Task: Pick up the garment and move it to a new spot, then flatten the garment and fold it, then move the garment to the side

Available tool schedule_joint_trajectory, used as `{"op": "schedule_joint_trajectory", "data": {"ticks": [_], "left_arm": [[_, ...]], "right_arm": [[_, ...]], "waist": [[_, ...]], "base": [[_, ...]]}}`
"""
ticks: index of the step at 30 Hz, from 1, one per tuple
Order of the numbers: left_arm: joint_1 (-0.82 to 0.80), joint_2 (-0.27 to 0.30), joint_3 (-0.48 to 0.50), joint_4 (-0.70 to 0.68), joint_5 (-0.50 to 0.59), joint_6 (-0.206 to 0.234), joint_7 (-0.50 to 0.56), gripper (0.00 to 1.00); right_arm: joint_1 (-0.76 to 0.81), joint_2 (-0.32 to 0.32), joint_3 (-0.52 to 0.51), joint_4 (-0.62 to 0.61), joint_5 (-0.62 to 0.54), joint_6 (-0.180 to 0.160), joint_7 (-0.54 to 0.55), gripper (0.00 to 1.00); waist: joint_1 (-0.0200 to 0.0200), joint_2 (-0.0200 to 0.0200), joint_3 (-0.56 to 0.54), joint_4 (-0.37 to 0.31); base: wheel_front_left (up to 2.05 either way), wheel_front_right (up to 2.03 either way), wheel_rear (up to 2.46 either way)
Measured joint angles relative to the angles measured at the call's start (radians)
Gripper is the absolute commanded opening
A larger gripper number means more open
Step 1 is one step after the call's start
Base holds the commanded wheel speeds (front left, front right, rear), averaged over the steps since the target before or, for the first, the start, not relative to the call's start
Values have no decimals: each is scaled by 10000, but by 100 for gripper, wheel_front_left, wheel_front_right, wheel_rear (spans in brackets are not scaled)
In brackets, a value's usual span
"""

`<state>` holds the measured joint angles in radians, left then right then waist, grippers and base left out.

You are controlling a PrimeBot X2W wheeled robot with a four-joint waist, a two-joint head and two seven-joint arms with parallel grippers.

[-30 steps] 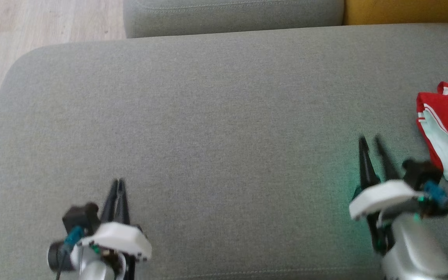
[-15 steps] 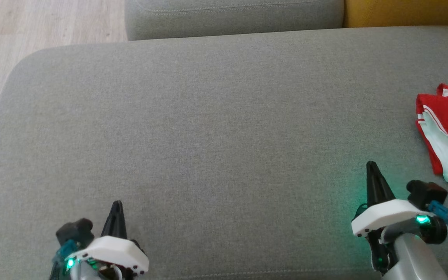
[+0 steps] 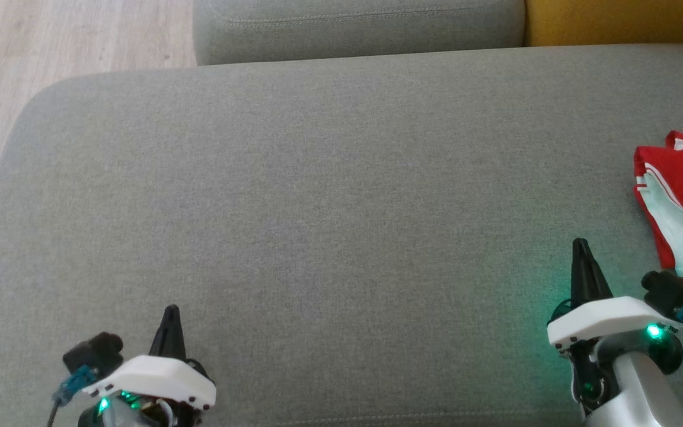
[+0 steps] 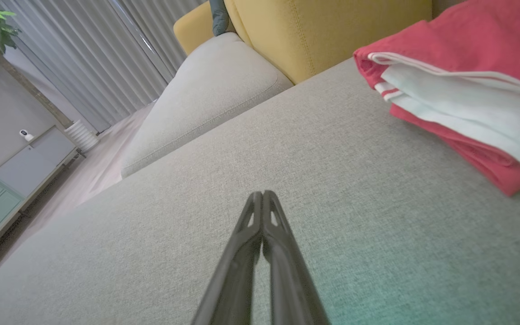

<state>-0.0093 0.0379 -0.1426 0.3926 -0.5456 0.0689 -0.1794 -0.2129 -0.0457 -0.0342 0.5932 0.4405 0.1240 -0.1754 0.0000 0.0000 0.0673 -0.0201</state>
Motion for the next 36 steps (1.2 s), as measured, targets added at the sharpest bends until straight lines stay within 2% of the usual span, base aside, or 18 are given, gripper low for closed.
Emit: {"op": "schedule_joint_trajectory", "data": {"ticks": [36], "left_arm": [[-162,0,874,-378,-3921,-702,1087,0]], "right_arm": [[417,0,-362,-1131,4299,0,1055,0]], "waist": [[0,0,-240,75]], "base": [[0,0,0]]}}
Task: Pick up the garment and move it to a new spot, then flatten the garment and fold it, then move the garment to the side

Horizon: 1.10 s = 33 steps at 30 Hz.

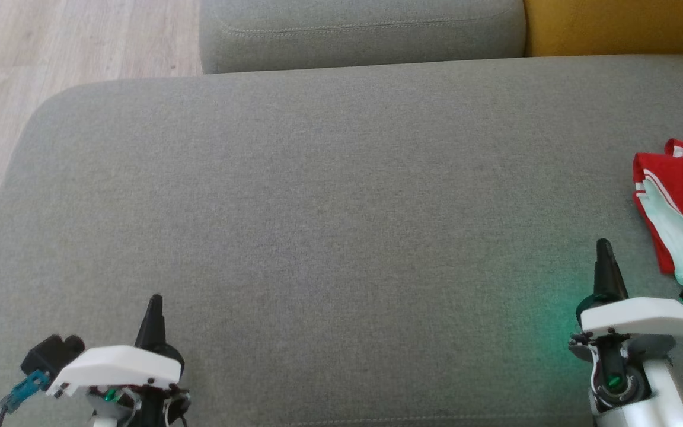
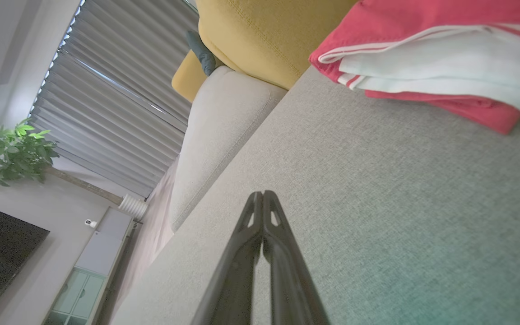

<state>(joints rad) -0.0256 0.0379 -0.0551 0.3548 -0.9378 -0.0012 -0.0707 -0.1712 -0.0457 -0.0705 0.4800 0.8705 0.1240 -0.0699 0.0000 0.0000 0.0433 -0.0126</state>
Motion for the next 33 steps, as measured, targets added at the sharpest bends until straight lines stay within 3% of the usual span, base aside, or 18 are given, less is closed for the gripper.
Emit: {"op": "schedule_joint_trajectory", "data": {"ticks": [33], "left_arm": [[-86,0,675,-345,-3377,-606,917,0]], "right_arm": [[414,0,-322,-974,3703,0,894,0]], "waist": [[0,0,-206,65]], "base": [[0,0,0]]}}
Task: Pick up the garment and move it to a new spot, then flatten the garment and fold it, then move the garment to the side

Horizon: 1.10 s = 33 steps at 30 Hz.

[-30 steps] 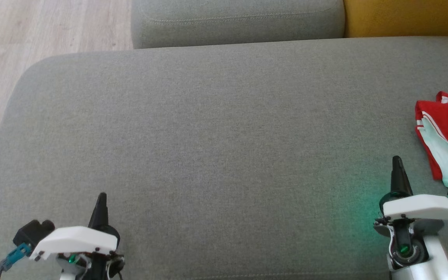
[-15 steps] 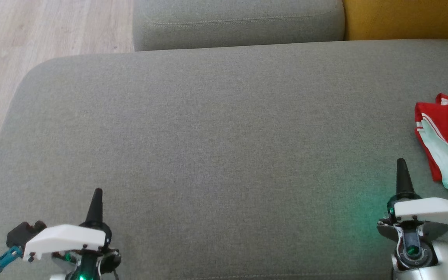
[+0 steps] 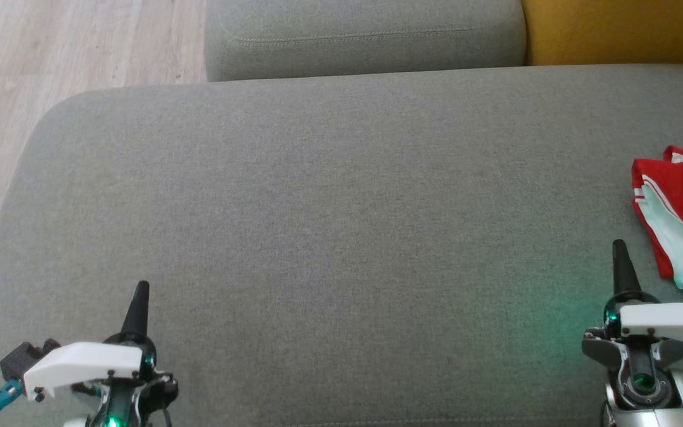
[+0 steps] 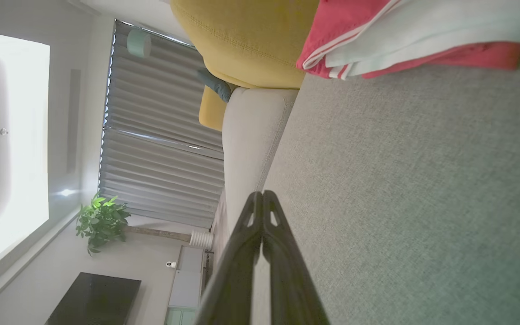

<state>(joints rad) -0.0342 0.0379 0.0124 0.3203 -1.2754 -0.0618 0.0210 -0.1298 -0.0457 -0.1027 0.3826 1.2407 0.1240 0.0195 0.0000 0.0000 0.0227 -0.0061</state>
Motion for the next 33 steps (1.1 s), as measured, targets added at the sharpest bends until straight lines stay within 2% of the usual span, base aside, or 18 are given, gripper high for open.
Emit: {"op": "schedule_joint_trajectory", "data": {"ticks": [33], "left_arm": [[-145,0,658,-364,-3281,-617,848,0]], "right_arm": [[409,0,-313,-968,3609,0,869,0]], "waist": [[0,0,-197,61]], "base": [[0,0,0]]}}
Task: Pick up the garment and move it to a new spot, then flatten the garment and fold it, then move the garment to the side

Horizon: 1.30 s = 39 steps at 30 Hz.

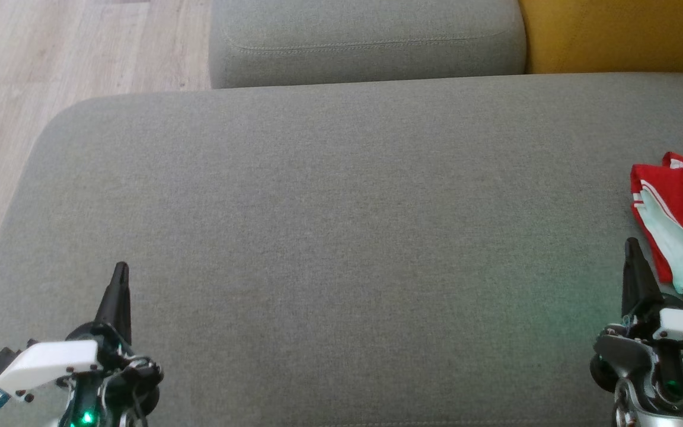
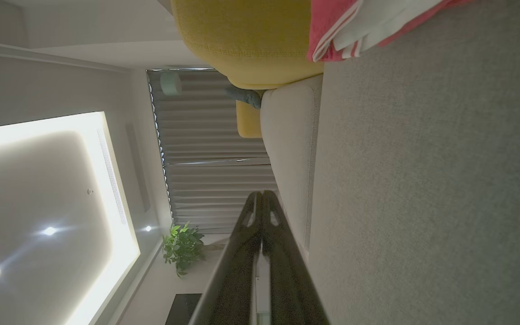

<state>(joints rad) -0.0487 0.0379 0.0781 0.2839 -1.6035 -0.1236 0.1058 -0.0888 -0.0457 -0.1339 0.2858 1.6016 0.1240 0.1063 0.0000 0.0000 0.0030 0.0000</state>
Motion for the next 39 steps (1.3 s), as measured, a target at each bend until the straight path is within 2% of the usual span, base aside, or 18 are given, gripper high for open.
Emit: {"op": "schedule_joint_trajectory", "data": {"ticks": [39], "left_arm": [[-13,0,4,-2,-10,0,42,0]], "right_arm": [[0,0,-2,-12,0,0,0,0]], "waist": [[0,0,1,0]], "base": [[0,0,0]]}}
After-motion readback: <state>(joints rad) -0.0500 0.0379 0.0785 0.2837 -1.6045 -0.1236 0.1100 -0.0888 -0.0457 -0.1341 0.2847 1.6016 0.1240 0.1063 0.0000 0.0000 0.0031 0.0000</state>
